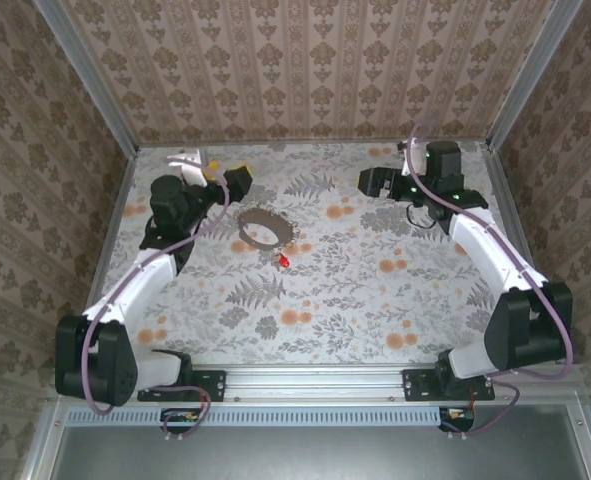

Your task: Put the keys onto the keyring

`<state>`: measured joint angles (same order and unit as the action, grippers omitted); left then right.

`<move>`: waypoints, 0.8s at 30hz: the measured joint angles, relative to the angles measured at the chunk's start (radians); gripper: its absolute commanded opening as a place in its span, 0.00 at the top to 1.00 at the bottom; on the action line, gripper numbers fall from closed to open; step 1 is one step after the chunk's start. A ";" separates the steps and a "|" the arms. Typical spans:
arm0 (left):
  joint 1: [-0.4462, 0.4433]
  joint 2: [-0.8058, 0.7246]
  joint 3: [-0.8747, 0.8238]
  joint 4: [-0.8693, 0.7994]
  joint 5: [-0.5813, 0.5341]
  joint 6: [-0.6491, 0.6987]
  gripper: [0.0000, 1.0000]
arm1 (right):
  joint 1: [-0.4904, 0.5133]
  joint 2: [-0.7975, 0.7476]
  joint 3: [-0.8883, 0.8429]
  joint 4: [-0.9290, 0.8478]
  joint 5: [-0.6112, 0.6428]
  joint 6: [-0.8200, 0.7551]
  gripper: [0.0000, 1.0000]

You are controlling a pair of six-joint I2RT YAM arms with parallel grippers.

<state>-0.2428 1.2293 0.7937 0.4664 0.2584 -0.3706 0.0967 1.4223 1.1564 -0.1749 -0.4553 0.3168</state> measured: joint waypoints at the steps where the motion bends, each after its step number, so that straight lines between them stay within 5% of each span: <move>1: 0.008 -0.025 -0.025 -0.011 -0.053 0.033 0.00 | -0.012 -0.014 -0.018 0.018 0.048 -0.002 0.00; 12: 0.159 -0.209 -0.320 -0.027 -0.397 0.275 0.00 | -0.080 -0.067 -0.322 0.267 0.507 -0.064 0.00; 24: 0.204 0.128 -0.500 0.314 -0.439 0.354 0.00 | -0.103 0.019 -0.527 0.605 0.585 -0.188 0.00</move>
<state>-0.0391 1.3575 0.2939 0.7799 -0.1802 -0.0170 -0.0063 1.4414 0.6296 0.4297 0.1295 0.1284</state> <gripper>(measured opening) 0.999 0.995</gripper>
